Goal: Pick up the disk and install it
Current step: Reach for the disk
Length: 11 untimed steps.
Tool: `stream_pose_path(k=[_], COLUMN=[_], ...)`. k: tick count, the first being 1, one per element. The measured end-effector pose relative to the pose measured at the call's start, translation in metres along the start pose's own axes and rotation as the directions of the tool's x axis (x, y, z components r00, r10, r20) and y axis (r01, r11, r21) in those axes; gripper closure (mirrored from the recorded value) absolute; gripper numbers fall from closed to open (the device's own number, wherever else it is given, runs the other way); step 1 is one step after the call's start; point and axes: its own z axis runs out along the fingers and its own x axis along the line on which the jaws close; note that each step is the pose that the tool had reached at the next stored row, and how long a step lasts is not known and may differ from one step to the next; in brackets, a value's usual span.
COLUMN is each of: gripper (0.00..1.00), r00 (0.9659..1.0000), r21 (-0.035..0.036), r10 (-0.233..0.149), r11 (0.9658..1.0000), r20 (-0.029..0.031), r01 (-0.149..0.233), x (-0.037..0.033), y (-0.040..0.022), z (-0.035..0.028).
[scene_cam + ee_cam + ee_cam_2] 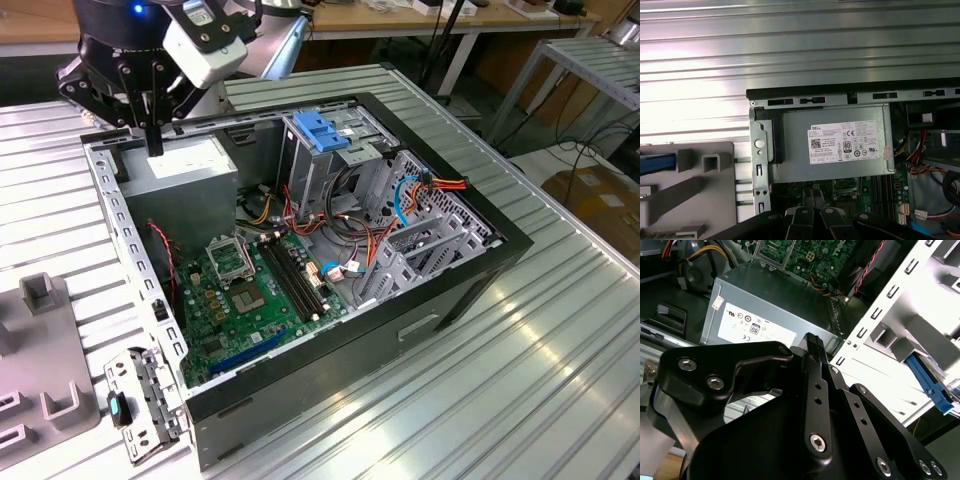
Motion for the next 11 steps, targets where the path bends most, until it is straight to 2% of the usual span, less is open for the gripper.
stream_pose_path(k=[11], gripper=[0.89], r00=[1.0000], r21=[0.0000], r10=[0.000], r11=[1.0000], r20=[0.0000], r01=[0.000], x=[0.0062], y=[-0.0005], z=[-0.0002])
